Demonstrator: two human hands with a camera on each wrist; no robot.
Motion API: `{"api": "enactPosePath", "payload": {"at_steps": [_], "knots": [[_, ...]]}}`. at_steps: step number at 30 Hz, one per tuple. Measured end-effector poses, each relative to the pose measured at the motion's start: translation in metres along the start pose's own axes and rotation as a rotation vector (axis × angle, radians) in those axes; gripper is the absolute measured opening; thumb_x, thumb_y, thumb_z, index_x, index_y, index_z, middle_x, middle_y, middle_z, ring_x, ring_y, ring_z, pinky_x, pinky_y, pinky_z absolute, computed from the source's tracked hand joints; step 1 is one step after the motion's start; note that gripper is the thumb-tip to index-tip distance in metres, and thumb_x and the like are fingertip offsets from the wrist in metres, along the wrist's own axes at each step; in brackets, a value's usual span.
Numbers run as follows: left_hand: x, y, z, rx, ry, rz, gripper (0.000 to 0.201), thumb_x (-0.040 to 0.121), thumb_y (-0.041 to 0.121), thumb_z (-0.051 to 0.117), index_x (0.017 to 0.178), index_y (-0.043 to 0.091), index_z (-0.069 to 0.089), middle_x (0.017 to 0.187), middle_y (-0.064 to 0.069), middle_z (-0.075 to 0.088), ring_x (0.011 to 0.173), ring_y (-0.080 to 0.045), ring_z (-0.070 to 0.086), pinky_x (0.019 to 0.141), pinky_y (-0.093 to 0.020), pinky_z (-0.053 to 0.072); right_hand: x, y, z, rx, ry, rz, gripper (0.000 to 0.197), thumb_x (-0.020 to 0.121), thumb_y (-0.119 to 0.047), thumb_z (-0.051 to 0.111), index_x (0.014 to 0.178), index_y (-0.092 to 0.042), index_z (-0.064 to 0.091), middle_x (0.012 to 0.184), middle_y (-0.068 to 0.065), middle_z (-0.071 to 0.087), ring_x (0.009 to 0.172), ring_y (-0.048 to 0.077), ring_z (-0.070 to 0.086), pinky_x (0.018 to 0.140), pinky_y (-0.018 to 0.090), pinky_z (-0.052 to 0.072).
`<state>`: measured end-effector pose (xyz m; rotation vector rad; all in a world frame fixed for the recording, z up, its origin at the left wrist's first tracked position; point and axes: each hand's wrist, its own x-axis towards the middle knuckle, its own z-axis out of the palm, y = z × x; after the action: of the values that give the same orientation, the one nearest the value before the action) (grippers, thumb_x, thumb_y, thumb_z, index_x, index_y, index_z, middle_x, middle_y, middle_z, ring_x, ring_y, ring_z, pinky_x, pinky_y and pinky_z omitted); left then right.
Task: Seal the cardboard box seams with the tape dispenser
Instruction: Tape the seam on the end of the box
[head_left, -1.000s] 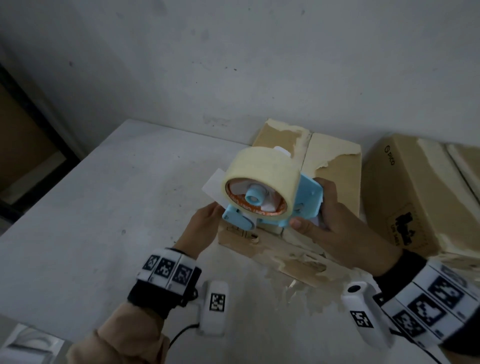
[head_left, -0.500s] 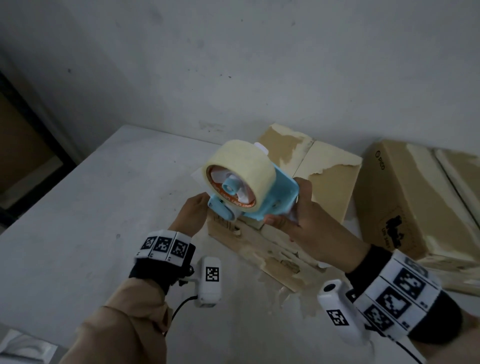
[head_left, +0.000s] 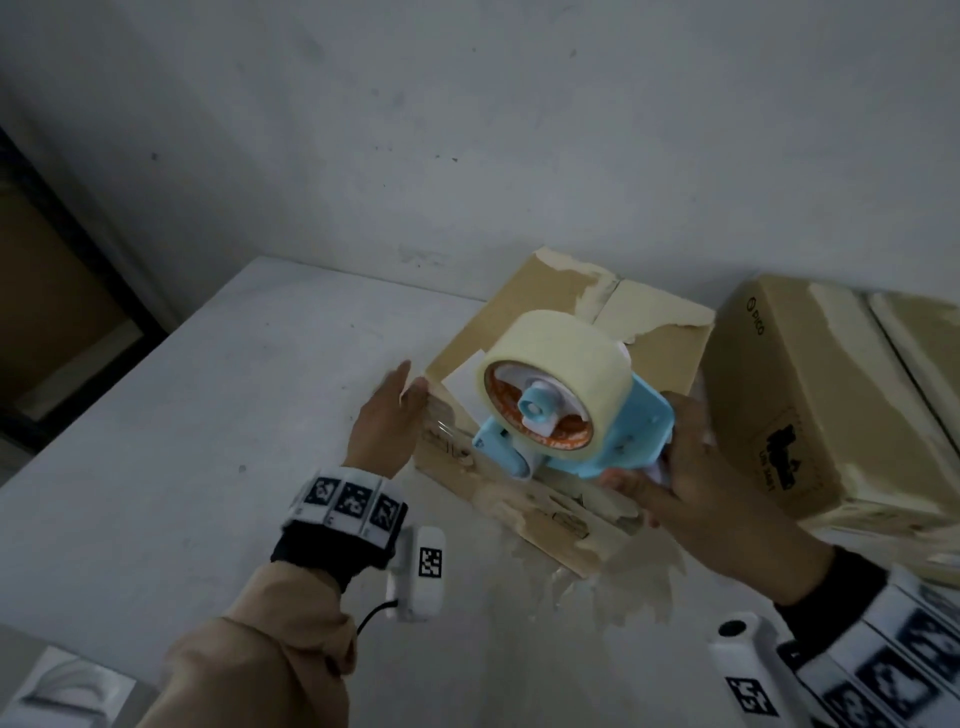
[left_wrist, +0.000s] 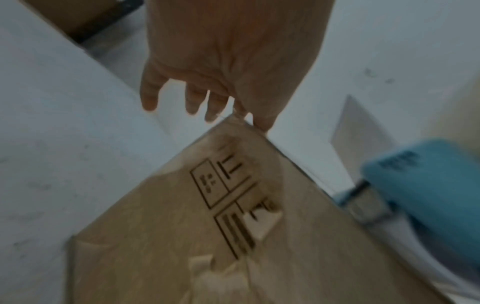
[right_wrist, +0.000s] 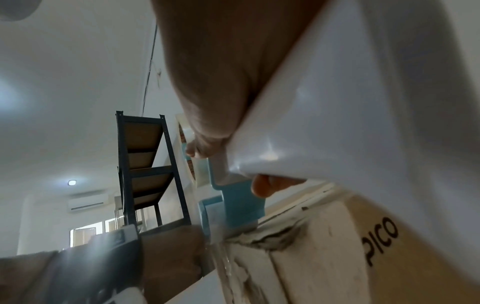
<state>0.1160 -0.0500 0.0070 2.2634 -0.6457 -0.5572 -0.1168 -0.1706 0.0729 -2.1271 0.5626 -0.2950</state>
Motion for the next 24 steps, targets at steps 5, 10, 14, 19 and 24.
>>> {"api": "enactPosePath", "payload": {"at_steps": [5,10,14,19,24], "knots": [[-0.019,0.007,0.02,0.32,0.03,0.12,0.052,0.097,0.037,0.029,0.147,0.031,0.013,0.158,0.006,-0.003,0.145,-0.021,-0.012,0.113,-0.056,0.007,0.0,0.011,-0.001,-0.032,0.006,-0.03,0.067,0.07,-0.046,0.054,0.123,-0.017,0.023,0.083,-0.016,0.056,0.061,-0.012,0.058,0.051,0.008,0.044],[-0.02,0.008,0.02,0.448,0.008,0.081,0.057,0.096,0.043,0.029,0.147,0.033,0.007,0.157,0.011,-0.007,0.144,-0.021,-0.015,0.111,-0.061,0.002,0.002,0.016,0.001,0.001,0.004,-0.052,0.066,0.071,-0.055,0.052,0.119,-0.024,0.019,0.086,-0.019,0.057,0.072,-0.011,0.061,0.057,0.01,0.047],[-0.023,0.012,0.023,0.471,0.034,0.063,0.063,0.093,0.045,0.035,0.147,0.033,0.005,0.157,0.011,-0.008,0.144,-0.02,-0.016,0.111,-0.065,0.001,0.001,0.016,0.002,-0.016,0.011,-0.081,0.072,0.066,-0.07,0.05,0.117,-0.032,0.017,0.098,-0.018,0.059,0.094,0.008,0.065,0.075,0.035,0.057],[-0.025,0.01,0.023,0.5,0.029,0.069,0.064,0.093,0.049,0.033,0.147,0.036,0.001,0.157,0.013,-0.009,0.144,-0.02,-0.019,0.107,-0.07,0.0,-0.006,0.017,-0.001,-0.048,0.017,-0.115,0.072,0.063,-0.065,0.052,0.115,-0.029,0.019,0.102,-0.008,0.062,0.095,0.015,0.066,0.075,0.042,0.056],[-0.025,0.012,0.022,0.511,-0.001,0.037,0.067,0.091,0.06,0.023,0.147,0.033,0.001,0.157,0.011,-0.01,0.143,-0.019,-0.021,0.106,-0.07,-0.003,-0.038,0.032,-0.023,-0.081,0.114,-0.163,0.079,0.062,-0.084,0.041,0.112,-0.026,0.023,0.087,-0.018,0.048,0.078,-0.008,0.057,0.062,0.024,0.05]]}}
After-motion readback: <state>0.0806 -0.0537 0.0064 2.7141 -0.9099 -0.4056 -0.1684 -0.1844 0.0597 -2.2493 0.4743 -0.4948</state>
